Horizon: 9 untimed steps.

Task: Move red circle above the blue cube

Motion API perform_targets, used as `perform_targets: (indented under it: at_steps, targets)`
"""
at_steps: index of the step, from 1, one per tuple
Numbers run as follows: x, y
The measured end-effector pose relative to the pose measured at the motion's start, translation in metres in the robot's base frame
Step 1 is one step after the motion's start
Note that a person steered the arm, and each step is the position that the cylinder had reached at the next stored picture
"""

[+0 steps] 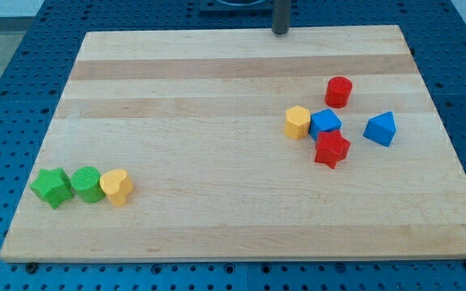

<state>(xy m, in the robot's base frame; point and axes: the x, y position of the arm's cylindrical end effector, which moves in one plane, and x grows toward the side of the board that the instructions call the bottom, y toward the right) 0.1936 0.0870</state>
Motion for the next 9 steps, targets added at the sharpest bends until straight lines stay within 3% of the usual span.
perform_targets:
  at_steps: [1, 2, 3, 4, 5, 6, 8, 9]
  targets:
    - [0.050, 0.058]
    - [0.102, 0.059]
    - [0.095, 0.076]
    - [0.133, 0.113]
    - [0.168, 0.072]
    - [0.170, 0.032]
    - [0.149, 0.016]
    - [0.165, -0.014]
